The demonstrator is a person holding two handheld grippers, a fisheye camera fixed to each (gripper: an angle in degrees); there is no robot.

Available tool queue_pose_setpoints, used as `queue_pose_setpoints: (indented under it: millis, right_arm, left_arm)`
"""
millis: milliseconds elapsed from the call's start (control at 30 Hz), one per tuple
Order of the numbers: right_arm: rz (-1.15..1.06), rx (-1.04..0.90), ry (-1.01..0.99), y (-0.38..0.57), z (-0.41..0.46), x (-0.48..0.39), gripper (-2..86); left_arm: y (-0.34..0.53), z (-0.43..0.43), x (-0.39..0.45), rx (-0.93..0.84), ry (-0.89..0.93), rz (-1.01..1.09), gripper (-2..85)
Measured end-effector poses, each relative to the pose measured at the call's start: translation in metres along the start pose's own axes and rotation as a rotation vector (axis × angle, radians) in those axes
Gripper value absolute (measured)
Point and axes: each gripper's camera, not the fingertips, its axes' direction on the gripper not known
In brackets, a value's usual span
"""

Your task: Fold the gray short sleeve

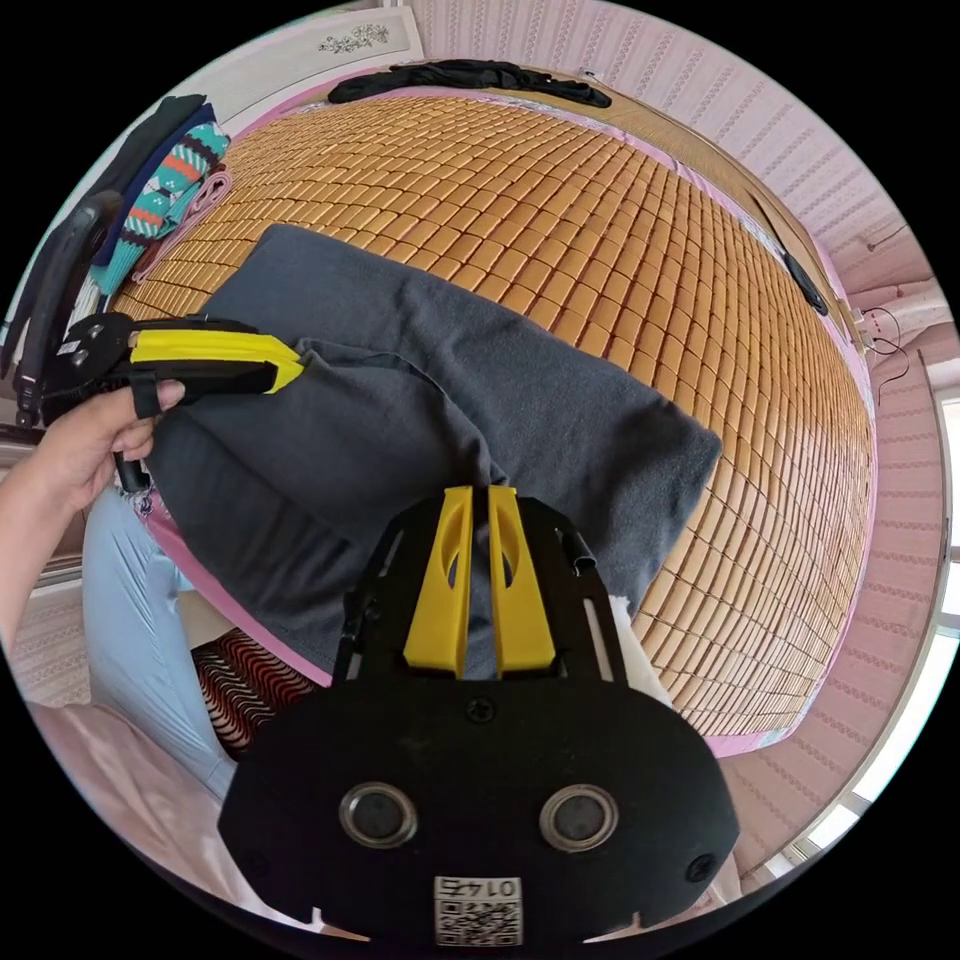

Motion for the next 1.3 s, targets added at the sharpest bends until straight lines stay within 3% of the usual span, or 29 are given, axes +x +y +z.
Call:
queue_pose_setpoints:
  millis: [333, 633, 867, 1067, 1300]
  right_arm:
    - [-0.012, 0.211, -0.112, 0.061, -0.049, -0.002, -0.2]
    - [-0.019, 0.082, -0.169, 0.123, -0.013, -0.023, -0.5]
    - [-0.026, 0.121, -0.181, 0.075, -0.020, -0.035, 7.4]
    - [-0.030, -0.008, -0.128, 0.057, 0.012, -0.039, 0.3]
    - [-0.008, 0.041, -0.192, 0.090, 0.001, -0.029, -0.4]
  left_arm:
    - [0.061, -0.055, 0.039, 0.090, 0.073, 0.174, -1.0]
    - [0.160, -0.035, 0.051, 0.055, 0.061, 0.049, -0.4]
    - [0.138, -0.030, 0.063, 0.078, 0.059, 0.018, 5.5]
    - [0.112, 0.012, 0.081, -0.088, 0.012, 0.088, 0.1]
    - [0.129, -0.005, 0.085, -0.051, 0.046, 0.083, -0.8]
